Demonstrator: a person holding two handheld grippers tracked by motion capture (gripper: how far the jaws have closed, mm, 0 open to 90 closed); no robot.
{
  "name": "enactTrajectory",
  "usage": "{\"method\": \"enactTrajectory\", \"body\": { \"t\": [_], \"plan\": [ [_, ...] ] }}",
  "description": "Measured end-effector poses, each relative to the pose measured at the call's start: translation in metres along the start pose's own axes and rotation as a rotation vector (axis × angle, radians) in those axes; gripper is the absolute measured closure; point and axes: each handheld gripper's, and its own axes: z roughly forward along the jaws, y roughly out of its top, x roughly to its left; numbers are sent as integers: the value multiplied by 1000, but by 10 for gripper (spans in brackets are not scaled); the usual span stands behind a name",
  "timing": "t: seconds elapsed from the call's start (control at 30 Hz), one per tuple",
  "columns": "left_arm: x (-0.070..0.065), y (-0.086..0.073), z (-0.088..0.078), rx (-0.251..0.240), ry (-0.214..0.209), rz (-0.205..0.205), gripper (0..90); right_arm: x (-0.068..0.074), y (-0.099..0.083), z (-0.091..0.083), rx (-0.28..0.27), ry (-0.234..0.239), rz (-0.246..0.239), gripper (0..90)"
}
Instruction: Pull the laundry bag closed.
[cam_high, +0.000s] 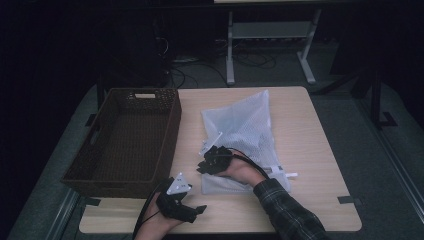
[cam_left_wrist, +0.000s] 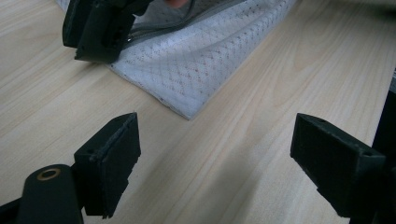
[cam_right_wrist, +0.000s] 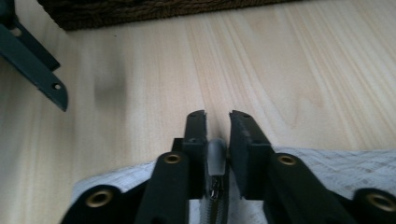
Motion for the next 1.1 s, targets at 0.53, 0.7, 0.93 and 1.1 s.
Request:
{"method": "enactTrajectory", "body": {
  "t": [0.53,0.7,0.93,1.1],
  "plan": [
    [0,0,0,1,-3,-1,161,3,-3,-25,-34,-14,-4,801],
    [0,0,0,1,-2,-4,161,6,-12,-33,-28,-17,-6,796],
    [0,0,0,1,-1,-5,161,9,-27,-41,-22,-12,14,683],
    [0,0,0,0,0,-5,161,10,-39,-51,-17,-35,12,627]
  ]
}}
